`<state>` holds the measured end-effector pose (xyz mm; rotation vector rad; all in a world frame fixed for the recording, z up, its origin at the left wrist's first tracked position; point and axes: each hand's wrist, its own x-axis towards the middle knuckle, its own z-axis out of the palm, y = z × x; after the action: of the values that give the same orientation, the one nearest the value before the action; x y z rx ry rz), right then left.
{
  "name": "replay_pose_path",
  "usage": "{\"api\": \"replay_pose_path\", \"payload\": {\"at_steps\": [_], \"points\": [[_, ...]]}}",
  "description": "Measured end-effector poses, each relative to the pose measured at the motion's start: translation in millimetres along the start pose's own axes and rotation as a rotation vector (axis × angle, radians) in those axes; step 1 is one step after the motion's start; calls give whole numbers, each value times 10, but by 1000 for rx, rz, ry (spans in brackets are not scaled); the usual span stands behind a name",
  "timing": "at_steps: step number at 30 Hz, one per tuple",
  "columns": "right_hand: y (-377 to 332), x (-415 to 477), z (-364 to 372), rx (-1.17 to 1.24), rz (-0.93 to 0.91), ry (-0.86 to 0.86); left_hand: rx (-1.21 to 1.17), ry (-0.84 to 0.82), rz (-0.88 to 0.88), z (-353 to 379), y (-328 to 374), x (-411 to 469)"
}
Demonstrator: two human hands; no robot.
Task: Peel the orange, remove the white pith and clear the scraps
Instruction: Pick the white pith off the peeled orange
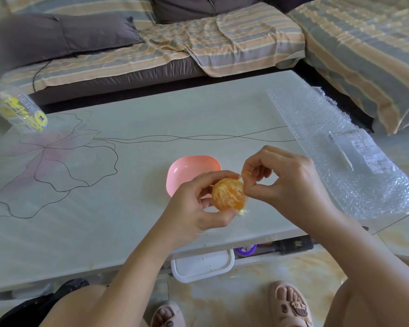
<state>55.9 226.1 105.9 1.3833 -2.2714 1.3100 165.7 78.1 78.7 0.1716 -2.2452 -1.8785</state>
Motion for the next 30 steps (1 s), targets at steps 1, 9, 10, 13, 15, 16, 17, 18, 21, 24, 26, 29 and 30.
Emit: {"api": "replay_pose_path", "payload": {"at_steps": [1, 9, 10, 13, 15, 16, 17, 18, 21, 24, 26, 29, 30], "points": [[16, 9, -10, 9, 12, 11, -2, -1, 5, 3, -5, -6], [358, -19, 233, -136, 283, -254, -144, 240, -50, -121, -79, 57], [396, -42, 315, -160, 317, -314, -151, 270, -83, -131, -106, 62], [504, -105, 499, -197, 391, -451, -155, 314, -181, -162, -207, 71], [562, -142, 544, -207, 417, -493, -219, 307, -213, -179, -239, 59], [583, -153, 555, -217, 426, -507, -261, 304, -223, -187, -245, 50], [598, -160, 564, -231, 433, -519, -309, 302, -232, -194, -254, 44], [609, -166, 574, -248, 437, -527, -360, 295, -241, -199, -260, 35], [605, -169, 577, -280, 443, -548, -461, 245, -282, -193, -282, 18], [573, -152, 547, -256, 470, -563, -502, 204, -338, -150, -291, 4], [557, -137, 532, -247, 479, -553, -501, 189, -348, -131, -292, 1], [568, -140, 540, -254, 469, -513, -502, 183, -345, -132, -290, 0], [576, -145, 543, -260, 459, -501, -505, 186, -346, -135, -289, -2]]}}
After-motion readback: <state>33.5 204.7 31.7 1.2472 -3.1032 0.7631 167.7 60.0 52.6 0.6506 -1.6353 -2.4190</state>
